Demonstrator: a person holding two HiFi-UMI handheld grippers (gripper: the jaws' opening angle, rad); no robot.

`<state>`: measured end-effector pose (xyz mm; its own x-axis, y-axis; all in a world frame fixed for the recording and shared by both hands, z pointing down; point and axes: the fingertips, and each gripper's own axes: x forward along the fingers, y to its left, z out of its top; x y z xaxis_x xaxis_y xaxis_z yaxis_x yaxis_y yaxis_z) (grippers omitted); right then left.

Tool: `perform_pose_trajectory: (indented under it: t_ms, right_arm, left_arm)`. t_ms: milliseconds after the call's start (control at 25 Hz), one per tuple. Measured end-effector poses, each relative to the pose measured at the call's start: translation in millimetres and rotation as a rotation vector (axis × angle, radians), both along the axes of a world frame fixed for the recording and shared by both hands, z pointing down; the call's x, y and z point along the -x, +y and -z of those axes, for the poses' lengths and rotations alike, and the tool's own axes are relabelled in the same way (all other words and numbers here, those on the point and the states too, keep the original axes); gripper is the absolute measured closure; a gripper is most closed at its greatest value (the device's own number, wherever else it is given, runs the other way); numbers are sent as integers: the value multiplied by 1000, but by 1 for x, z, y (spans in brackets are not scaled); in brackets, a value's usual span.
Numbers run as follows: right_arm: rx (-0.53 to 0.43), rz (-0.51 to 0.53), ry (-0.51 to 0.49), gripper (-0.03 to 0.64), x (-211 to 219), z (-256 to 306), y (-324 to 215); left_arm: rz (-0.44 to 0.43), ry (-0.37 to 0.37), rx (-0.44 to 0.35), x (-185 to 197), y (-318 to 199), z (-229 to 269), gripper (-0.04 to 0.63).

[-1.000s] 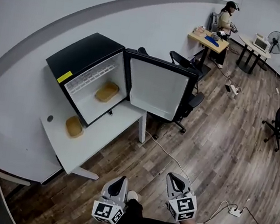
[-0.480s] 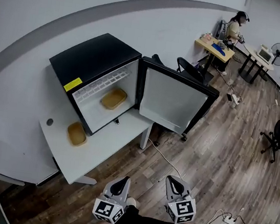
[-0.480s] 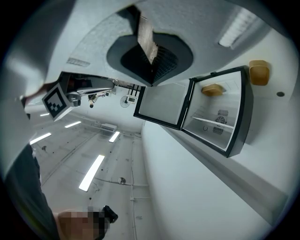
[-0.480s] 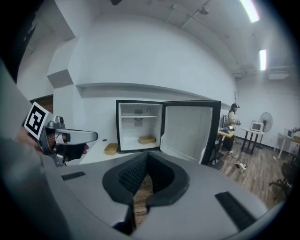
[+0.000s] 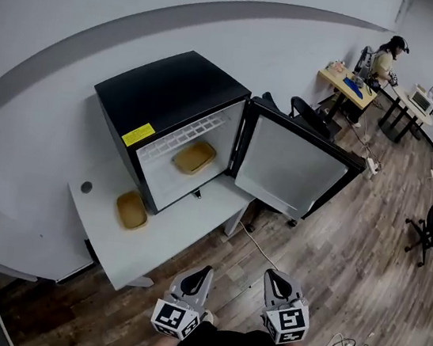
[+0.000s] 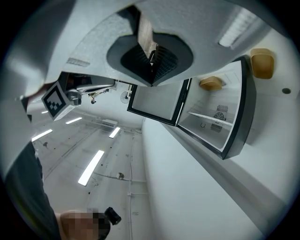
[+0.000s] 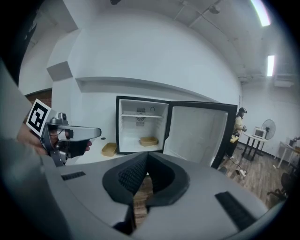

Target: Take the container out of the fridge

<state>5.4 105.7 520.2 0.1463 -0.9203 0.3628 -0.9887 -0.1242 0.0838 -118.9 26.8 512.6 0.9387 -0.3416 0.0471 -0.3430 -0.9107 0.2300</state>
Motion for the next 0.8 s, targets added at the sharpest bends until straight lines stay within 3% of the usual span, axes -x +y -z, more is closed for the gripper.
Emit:
perform_pose_trajectory:
  t_ms: [480, 800]
  right_arm:
    - [1, 126, -14, 621, 22, -5, -50]
    - [10, 224, -66, 620, 10, -13, -91]
  left_arm:
    - [107, -28, 31, 26, -20, -11, 583]
    - [286, -87, 49, 32, -51, -26, 583]
